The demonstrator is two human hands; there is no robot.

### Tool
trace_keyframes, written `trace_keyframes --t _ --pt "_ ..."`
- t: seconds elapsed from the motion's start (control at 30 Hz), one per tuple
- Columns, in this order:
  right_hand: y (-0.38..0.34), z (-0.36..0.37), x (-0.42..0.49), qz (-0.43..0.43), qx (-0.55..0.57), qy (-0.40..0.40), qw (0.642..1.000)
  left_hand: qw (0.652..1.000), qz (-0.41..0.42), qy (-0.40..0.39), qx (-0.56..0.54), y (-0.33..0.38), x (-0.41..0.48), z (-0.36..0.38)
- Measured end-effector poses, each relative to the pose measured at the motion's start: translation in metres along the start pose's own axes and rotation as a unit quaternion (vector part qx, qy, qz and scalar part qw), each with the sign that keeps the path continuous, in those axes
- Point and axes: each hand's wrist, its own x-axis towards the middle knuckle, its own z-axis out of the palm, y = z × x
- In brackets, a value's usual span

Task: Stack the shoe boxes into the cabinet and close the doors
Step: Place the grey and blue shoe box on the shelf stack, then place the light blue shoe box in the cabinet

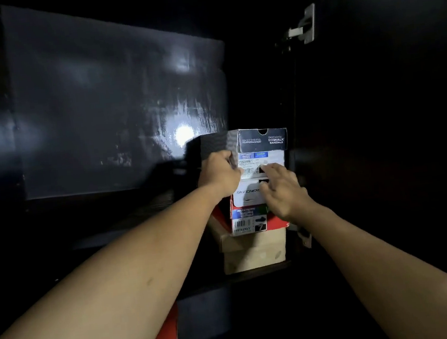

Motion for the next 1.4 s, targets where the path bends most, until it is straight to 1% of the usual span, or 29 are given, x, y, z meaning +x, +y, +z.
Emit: trace_keyframes --t 0.07,0.17,0.3,0.43,0.6,0.67,0.83,0.97,1.03,1.13,1.23,1.4 --pt "-0.004 -0.008 0.001 -0.003 -0.006 -0.019 1.0 1.0 -0.002 -0.012 0.006 -0.001 0.003 -0.001" --pt "-0.005 -0.022 -0.001 -0.016 0.029 -0.036 0.999 0.999 0.001 -0.035 0.008 0.003 0.0 -0.009" --pt "-0.006 -0.045 -0.022 0.001 0.072 0.007 0.997 0.997 0.042 -0.055 0.028 0.007 -0.027 -0.024" --pt "-0.017 -0.075 -0.066 0.029 0.072 0.02 0.997 0.992 0.063 -0.081 0.068 0.02 -0.057 -0.048" --pt "-0.027 -0.122 -0.13 0.055 0.06 0.017 0.997 0.987 0.067 -0.134 0.065 0.065 -0.102 -0.071" --pt "-0.028 -0.143 -0.161 0.08 0.058 0.01 0.995 0.98 0.085 -0.166 0.073 0.081 -0.123 -0.069" --pt "-0.008 -0.197 -0.248 0.129 0.016 -0.034 0.991 0.945 0.146 -0.276 0.101 0.118 -0.178 -0.037" --pt "0.02 -0.214 -0.321 0.189 -0.039 -0.037 0.98 0.922 0.174 -0.334 0.086 0.141 -0.234 0.008" --pt "0.033 -0.214 -0.357 0.24 -0.072 -0.029 0.968 0.907 0.181 -0.374 0.073 0.146 -0.262 0.037" --pt "0.053 -0.219 -0.412 0.304 -0.102 -0.04 0.946 0.875 0.188 -0.443 0.045 0.152 -0.306 0.079" --pt "0.067 -0.234 -0.47 0.379 -0.118 -0.034 0.917 0.847 0.188 -0.497 0.022 0.165 -0.353 0.115" --pt "0.086 -0.264 -0.558 0.472 -0.146 -0.013 0.869 0.792 0.191 -0.58 -0.007 0.187 -0.42 0.169"
